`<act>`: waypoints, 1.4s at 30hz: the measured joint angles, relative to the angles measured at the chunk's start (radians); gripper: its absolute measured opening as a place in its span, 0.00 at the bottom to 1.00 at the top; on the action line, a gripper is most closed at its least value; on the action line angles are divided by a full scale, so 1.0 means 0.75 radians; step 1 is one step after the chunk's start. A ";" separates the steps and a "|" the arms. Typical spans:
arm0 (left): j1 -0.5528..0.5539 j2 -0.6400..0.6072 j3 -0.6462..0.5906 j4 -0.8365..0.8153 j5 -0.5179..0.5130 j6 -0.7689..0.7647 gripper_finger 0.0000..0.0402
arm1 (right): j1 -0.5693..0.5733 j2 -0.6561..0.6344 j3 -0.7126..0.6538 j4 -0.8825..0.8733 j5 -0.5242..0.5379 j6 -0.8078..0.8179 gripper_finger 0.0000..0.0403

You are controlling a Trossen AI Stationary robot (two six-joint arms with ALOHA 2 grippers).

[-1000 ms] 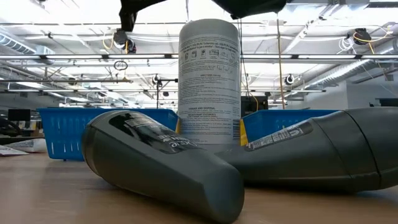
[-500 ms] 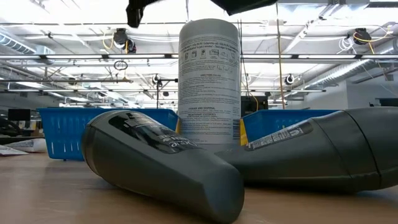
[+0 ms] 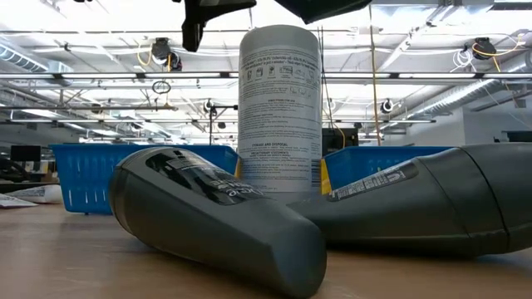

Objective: Pick & Place Travel size toiletries
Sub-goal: Put the shave cream into the left yellow bin

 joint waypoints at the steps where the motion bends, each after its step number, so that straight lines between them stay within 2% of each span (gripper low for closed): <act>1: 0.000 0.000 0.000 0.000 0.003 0.004 0.34 | 0.000 0.000 0.000 -0.001 0.000 0.005 0.29; 6: 0.000 0.000 0.000 -0.003 0.067 0.026 0.08 | 0.001 0.000 -0.001 -0.006 -0.001 0.010 0.29; 8: 0.000 -0.001 0.000 -0.002 0.070 0.039 0.03 | 0.001 0.000 -0.001 -0.009 0.003 0.010 0.29; 14: 0.000 -0.001 0.000 -0.003 0.077 0.056 0.01 | 0.001 0.000 -0.001 -0.007 0.000 0.012 0.30; 20: -0.009 -0.014 0.000 -0.014 0.090 0.104 0.00 | 0.003 0.000 -0.001 -0.012 -0.008 0.046 0.42; 24: -0.033 -0.083 -0.001 -0.039 0.080 0.154 0.00 | 0.004 0.000 -0.001 -0.040 -0.007 0.047 0.44; 33: -0.100 -0.348 -0.001 -0.558 -0.201 0.137 0.00 | 0.030 -0.001 -0.001 -0.078 -0.007 0.045 0.39; 42: -0.253 -0.559 -0.001 -0.872 -0.506 0.093 0.00 | 0.047 -0.001 -0.001 -0.079 -0.007 0.045 0.37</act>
